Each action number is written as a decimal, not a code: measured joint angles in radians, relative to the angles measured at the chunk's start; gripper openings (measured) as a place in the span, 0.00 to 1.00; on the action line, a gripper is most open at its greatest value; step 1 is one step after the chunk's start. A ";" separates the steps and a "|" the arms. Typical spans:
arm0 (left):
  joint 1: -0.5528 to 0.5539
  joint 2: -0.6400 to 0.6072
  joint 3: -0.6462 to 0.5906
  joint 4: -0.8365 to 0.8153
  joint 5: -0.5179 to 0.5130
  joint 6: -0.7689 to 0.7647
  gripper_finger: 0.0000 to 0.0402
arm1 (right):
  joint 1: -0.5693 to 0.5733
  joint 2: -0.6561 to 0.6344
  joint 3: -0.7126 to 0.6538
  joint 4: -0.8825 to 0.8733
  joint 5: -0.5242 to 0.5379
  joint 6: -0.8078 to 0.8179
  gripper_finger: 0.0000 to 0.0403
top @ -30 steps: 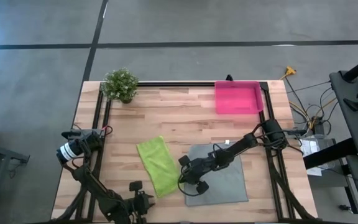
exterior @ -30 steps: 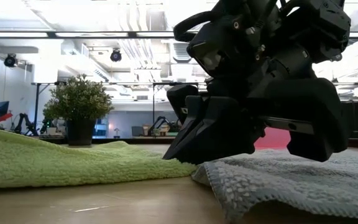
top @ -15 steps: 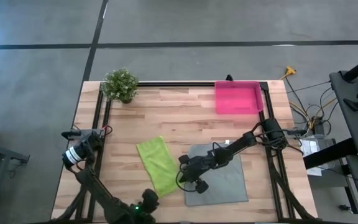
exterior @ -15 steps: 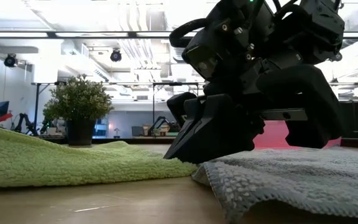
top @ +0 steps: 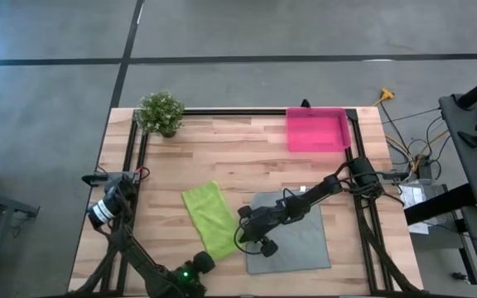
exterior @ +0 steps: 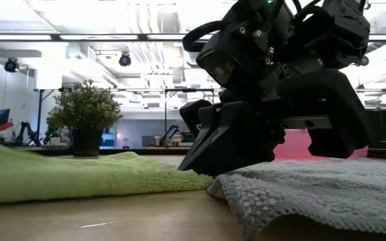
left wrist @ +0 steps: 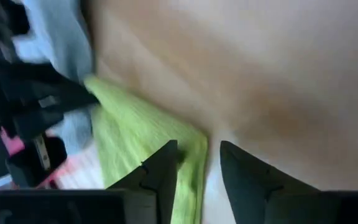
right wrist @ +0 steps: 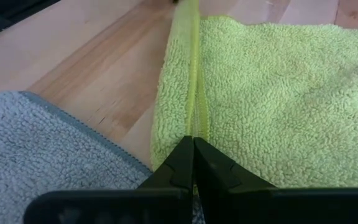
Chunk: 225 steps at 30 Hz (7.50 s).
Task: Roll microfiber towels into tight, uniform cylinder then place into a basket
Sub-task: Roll the green microfiber cloth
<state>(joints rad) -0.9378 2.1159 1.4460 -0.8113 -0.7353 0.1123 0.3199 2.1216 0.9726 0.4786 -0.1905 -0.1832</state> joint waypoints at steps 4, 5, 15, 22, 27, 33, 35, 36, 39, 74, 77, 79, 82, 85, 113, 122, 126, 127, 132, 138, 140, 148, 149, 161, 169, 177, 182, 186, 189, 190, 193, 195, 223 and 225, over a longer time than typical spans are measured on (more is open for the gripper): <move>0.006 0.000 -0.001 -0.079 -0.006 0.030 0.32 | 0.000 0.000 0.000 0.000 0.000 0.004 0.02; 0.006 0.000 -0.002 -0.077 -0.005 0.051 0.34 | 0.000 0.000 0.000 0.000 0.000 0.004 0.02; 0.009 0.000 -0.007 -0.053 -0.011 0.103 0.39 | 0.000 0.000 0.000 0.000 0.000 0.008 0.02; 0.014 -0.001 -0.028 0.028 -0.091 0.001 0.39 | -0.004 0.000 0.000 0.000 0.003 0.020 0.02; 0.021 -0.007 -0.075 0.111 -0.087 -0.004 0.39 | -0.004 0.000 0.000 0.001 0.004 0.019 0.02; 0.022 -0.009 -0.089 0.131 -0.085 -0.005 0.39 | -0.004 0.000 0.000 0.000 0.005 0.019 0.02; 0.021 -0.008 -0.088 0.142 -0.084 -0.003 0.39 | -0.004 0.000 0.000 0.000 0.006 0.019 0.02; 0.019 -0.007 -0.088 0.152 -0.084 -0.002 0.39 | -0.004 0.000 0.000 0.000 0.006 0.019 0.02; 0.011 -0.007 -0.088 0.159 -0.087 -0.002 0.39 | -0.006 0.000 0.000 0.000 0.006 0.020 0.02; 0.009 -0.005 -0.128 0.224 -0.046 -0.722 0.00 | -0.034 -0.061 -0.008 -0.018 0.019 0.064 0.02; 0.007 -0.002 -0.133 0.223 -0.068 -0.894 0.00 | -0.034 -0.088 -0.008 -0.019 0.020 0.018 0.02; 0.003 0.000 -0.139 0.232 -0.090 -0.982 0.00 | -0.034 -0.108 -0.008 -0.018 0.019 -0.013 0.02; -0.008 0.001 -0.145 0.237 -0.118 -1.098 0.00 | -0.034 -0.132 -0.011 -0.015 0.017 -0.063 0.04; -0.019 0.002 -0.147 0.236 -0.140 -1.186 0.00 | -0.034 -0.160 -0.022 -0.023 0.013 -0.106 0.09; -0.032 -0.003 -0.203 0.315 -0.264 -1.575 0.00 | 0.009 -0.088 -0.079 0.059 0.053 -0.177 0.39; -0.032 -0.004 -0.212 0.331 -0.264 -1.574 0.00 | 0.007 -0.088 -0.078 0.085 0.061 -0.144 0.22; -0.031 -0.005 -0.212 0.330 -0.229 -1.565 0.00 | 0.000 -0.088 -0.078 0.079 0.041 -0.107 0.06; -0.030 -0.005 -0.212 0.330 -0.216 -1.551 0.00 | -0.005 -0.088 -0.078 0.079 0.028 -0.093 0.05; -0.029 -0.008 -0.210 0.333 -0.191 -1.455 0.00 | -0.066 -0.088 -0.077 0.082 -0.080 0.093 0.03; -0.028 -0.007 -0.199 0.332 -0.183 -1.268 0.00 | -0.168 -0.086 -0.075 0.087 -0.170 0.537 0.02; -0.028 -0.007 -0.194 0.331 -0.182 -1.203 0.00 | -0.190 -0.085 -0.071 0.094 -0.204 0.624 0.02; -0.030 -0.024 -0.165 0.321 -0.112 -0.863 0.00 | -0.184 -0.082 -0.071 0.095 -0.254 0.763 0.03; -0.033 -0.026 -0.162 0.312 -0.111 -0.836 0.00 | -0.180 -0.082 -0.071 0.091 -0.254 0.771 0.03; -0.041 -0.032 -0.141 0.174 -0.093 -0.812 0.00 | -0.136 -0.054 -0.071 0.084 -0.176 0.795 0.03; -0.045 -0.034 -0.132 0.174 -0.096 -0.678 0.00 | -0.122 -0.051 -0.071 0.091 -0.146 0.862 0.03; -0.052 -0.038 -0.135 0.173 -0.028 -0.579 0.20 | -0.121 -0.052 -0.071 0.089 -0.148 0.868 0.03; -0.053 -0.039 -0.124 0.158 -0.070 -0.568 0.42 | -0.120 -0.052 -0.071 0.087 -0.145 0.863 0.03; -0.070 -0.034 -0.089 0.197 -0.216 -0.374 0.49 | -0.120 -0.052 -0.071 0.087 -0.145 0.863 0.03; -0.074 -0.024 -0.074 0.202 -0.238 -0.116 0.50 | -0.119 -0.052 -0.071 0.087 -0.140 0.863 0.03; -0.073 -0.016 -0.077 0.199 -0.238 -0.036 0.50 | -0.119 -0.052 -0.071 0.087 -0.138 0.861 0.03; -0.050 0.001 -0.079 0.194 -0.242 0.166 0.50 | -0.118 -0.051 -0.071 0.084 -0.126 0.846 0.03; -0.034 0.017 -0.076 0.201 -0.245 0.275 0.50 | -0.118 -0.051 -0.071 0.083 -0.126 0.835 0.03; 0.001 0.037 -0.059 0.210 -0.197 0.742 0.34 | -0.108 -0.051 -0.073 0.074 -0.122 0.759 0.03; 0.001 0.037 -0.059 0.211 -0.187 0.740 0.26 | -0.108 -0.051 -0.073 0.074 -0.122 0.759 0.03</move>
<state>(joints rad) -0.9369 2.1529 1.3865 -0.6003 -0.9222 0.8525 0.2119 2.0701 0.8997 0.5529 -0.3128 0.5755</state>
